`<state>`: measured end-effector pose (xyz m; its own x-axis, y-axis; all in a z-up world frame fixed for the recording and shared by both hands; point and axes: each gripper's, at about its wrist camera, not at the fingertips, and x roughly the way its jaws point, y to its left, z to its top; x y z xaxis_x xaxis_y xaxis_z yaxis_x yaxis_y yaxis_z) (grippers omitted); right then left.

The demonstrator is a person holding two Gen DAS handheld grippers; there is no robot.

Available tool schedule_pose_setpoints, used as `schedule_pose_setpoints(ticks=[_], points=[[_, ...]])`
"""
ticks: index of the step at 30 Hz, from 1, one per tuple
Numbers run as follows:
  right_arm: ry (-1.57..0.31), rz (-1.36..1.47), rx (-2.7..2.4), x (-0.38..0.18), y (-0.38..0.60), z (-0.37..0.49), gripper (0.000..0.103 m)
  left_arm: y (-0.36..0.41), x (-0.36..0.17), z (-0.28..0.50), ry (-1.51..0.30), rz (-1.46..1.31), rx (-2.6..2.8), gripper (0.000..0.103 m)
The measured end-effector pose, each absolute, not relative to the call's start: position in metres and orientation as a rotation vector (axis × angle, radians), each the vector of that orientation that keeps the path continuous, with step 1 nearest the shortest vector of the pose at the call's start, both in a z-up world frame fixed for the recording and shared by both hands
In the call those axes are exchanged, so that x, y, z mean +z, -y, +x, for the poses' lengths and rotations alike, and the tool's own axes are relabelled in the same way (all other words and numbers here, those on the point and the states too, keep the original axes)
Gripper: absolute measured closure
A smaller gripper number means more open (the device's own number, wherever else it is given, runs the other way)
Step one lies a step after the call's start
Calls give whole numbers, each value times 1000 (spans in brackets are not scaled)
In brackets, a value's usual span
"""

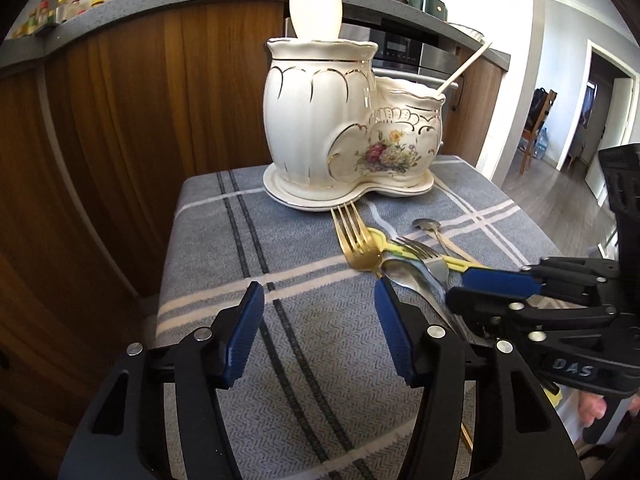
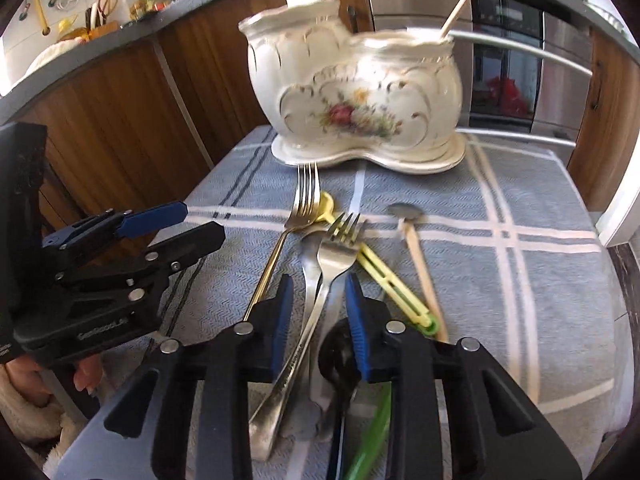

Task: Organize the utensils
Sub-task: 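Grasp the gold fork with the left tool while the right tool grasps a silver fork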

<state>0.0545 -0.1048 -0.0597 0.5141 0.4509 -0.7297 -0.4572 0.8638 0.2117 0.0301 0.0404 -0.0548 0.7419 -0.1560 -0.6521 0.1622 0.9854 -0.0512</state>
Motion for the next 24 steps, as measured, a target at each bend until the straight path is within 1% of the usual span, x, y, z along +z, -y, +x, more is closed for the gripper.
schedule_pose_setpoints(ticks=[4,5,9,12,16,18,19,23,24], points=[[-920,24,531,-68,103,65,80,-38,-55,30,-709,17,-184,45],[-931,37,531,-69,103,68,86,-38,-55,30,-710,18,-186,46],[-938,75,543,-71,104,73,97,-36,-57,31,-718,20,-196,48],[-904,86,553,-64,109,69,99,-33,-59,32,-733,16,-214,52],[-873,104,552,-56,119,64,100,-27,-59,36,-750,-1,-248,54],[-854,111,548,-51,126,62,100,-25,-60,39,-763,-17,-267,58],[-843,111,546,-49,129,60,100,-23,-60,41,-772,-24,-279,63],[-812,131,537,-42,140,60,100,-12,-61,52,-813,-46,-327,77],[-810,137,535,-40,143,60,100,-10,-62,55,-827,-49,-337,83]])
